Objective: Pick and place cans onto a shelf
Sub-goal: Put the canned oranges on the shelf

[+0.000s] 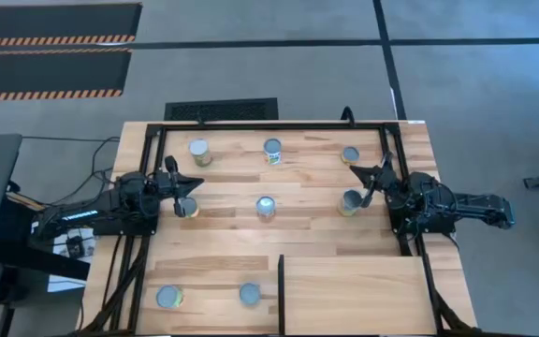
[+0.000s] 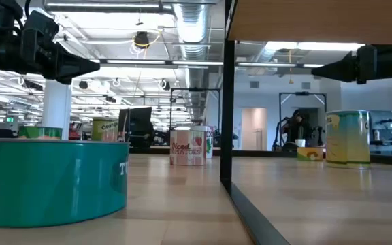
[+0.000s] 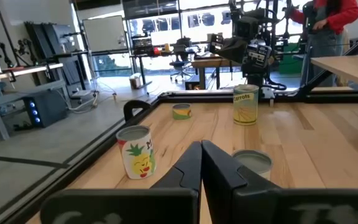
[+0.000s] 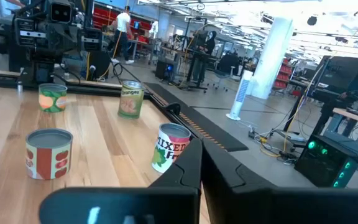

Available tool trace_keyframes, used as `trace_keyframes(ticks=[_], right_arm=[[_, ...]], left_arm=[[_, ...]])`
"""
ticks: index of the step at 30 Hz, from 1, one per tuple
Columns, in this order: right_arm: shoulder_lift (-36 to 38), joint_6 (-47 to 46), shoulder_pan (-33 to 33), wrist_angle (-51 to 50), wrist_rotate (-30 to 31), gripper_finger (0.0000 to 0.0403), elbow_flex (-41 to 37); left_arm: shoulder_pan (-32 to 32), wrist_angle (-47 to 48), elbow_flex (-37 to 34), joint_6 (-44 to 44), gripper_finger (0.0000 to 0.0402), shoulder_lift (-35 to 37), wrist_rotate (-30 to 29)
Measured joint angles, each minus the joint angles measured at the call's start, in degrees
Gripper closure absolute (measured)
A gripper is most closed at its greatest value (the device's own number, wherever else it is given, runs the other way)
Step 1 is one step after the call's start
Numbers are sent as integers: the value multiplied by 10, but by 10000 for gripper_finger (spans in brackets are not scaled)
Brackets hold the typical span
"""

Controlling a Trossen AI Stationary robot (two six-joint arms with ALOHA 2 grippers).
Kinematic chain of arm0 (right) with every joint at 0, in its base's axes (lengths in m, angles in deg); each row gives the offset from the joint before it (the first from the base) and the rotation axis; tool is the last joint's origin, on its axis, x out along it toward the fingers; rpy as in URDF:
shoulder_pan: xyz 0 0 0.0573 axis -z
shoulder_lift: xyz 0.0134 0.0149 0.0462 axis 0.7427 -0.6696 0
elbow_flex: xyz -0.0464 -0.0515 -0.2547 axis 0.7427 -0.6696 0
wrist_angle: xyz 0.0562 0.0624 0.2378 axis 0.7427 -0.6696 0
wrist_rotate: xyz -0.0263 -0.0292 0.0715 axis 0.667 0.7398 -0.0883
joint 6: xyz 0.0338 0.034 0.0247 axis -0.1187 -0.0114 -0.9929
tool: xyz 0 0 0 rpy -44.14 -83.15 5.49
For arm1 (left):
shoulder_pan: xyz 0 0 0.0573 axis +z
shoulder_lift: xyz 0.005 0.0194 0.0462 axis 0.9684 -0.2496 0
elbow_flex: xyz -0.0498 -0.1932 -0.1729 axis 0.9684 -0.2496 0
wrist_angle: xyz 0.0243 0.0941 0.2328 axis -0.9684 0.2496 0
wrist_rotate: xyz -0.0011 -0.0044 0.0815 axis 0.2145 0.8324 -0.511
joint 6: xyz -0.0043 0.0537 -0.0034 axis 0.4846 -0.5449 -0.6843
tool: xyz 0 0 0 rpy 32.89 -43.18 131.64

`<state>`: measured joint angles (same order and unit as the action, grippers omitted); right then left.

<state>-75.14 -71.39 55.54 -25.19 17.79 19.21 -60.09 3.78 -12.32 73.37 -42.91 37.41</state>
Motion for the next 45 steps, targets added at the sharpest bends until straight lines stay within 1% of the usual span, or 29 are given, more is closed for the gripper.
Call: trace_keyframes(ticks=[35, 39, 42, 45], right_arm=[[0, 0, 0, 0, 0, 375, 0], [0, 0, 0, 0, 0, 374, 0], [0, 0, 0, 0, 0, 374, 0], [0, 0, 0, 0, 0, 375, 0]], left_arm=[[0, -8, 0, 2, 401, 0, 0], [0, -12, 0, 51, 401, 0, 11], [0, -30, 0, 60, 401, 0, 24], [0, -22, 4, 74, 401, -4, 39]])
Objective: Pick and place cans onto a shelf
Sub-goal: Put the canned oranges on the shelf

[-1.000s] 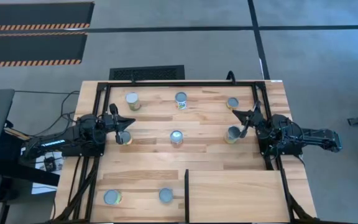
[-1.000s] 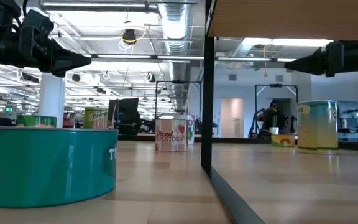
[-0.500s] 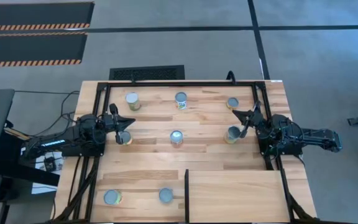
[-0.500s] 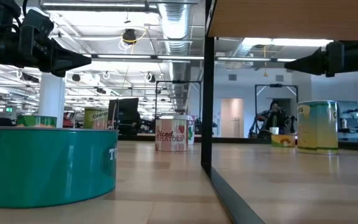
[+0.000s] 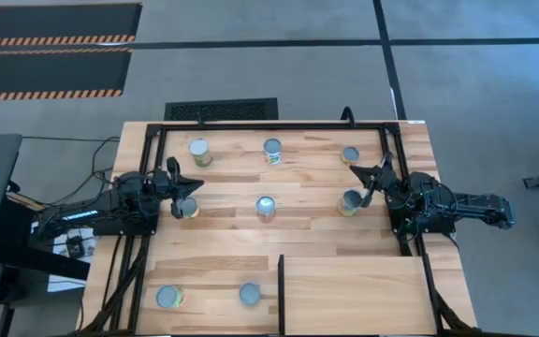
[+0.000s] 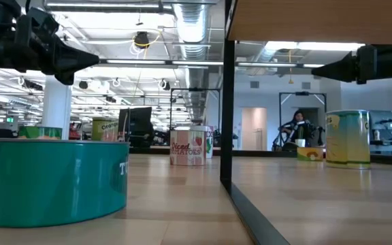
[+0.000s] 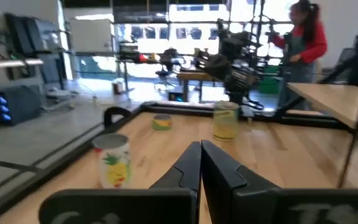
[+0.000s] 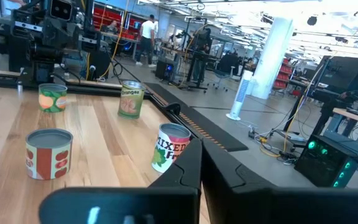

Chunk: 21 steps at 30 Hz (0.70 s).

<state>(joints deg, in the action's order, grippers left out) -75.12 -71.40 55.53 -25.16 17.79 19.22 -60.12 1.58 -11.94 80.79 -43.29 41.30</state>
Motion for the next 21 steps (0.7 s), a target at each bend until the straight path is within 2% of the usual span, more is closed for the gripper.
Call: trace_keyframes(ticks=[5, 11, 16, 21], right_arm=[[0, 0, 0, 0, 0, 375, 0], [0, 0, 0, 0, 0, 374, 0], [0, 0, 0, 0, 0, 374, 0], [0, 0, 0, 0, 0, 374, 0]], left_arm=[[0, 3, 31, -1, 401, -64, 2], [0, 40, 128, -12, 401, -219, -11], [7, 172, 249, -42, 401, -359, -103], [46, 299, 356, -49, 401, -474, -109]])
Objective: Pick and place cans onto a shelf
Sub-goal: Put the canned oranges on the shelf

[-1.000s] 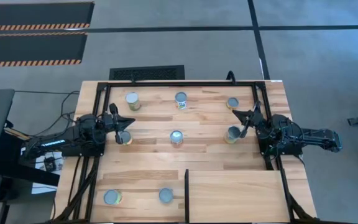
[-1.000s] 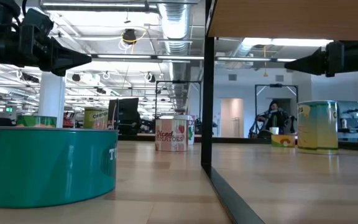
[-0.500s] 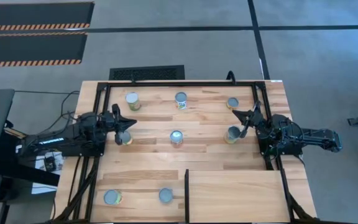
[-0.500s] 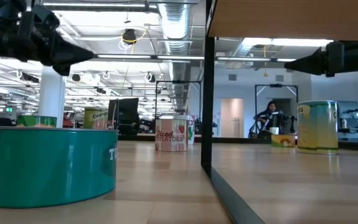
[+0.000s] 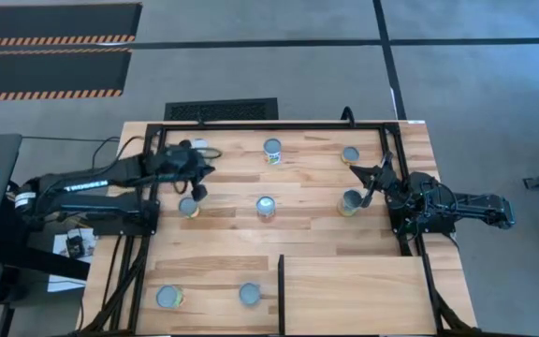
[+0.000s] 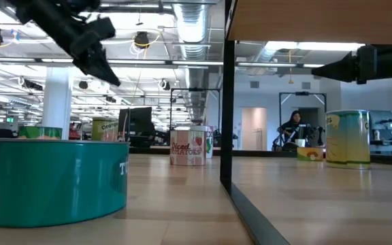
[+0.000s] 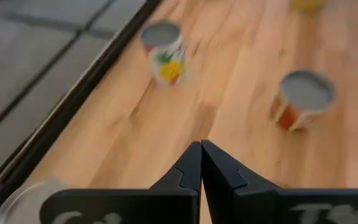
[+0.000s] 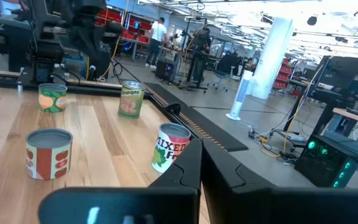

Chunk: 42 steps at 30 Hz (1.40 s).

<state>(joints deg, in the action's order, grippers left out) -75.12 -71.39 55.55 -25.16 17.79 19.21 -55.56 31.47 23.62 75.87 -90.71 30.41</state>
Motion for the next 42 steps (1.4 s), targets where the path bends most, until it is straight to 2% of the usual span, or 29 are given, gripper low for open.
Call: trace_keyframes(ticks=[10, 15, 21, 27, 31, 38, 42], right_arm=[[0, 0, 0, 0, 0, 374, 0], [0, 0, 0, 0, 0, 374, 0], [0, 0, 0, 0, 0, 374, 0], [0, 0, 0, 0, 0, 374, 0], [0, 0, 0, 0, 0, 373, 0], [0, 0, 0, 0, 0, 374, 0], [0, 0, 0, 0, 0, 374, 0]], left_arm=[[123, 161, 163, -37, 394, -175, -1], [163, 203, 210, -50, 345, -240, -4], [180, 210, 214, -67, 272, -307, -28], [184, 192, 214, -76, 240, -347, -76], [184, 193, 214, -86, 264, -349, -75], [184, 209, 215, -130, 381, -348, -62], [184, 220, 216, -152, 394, -344, -47]])
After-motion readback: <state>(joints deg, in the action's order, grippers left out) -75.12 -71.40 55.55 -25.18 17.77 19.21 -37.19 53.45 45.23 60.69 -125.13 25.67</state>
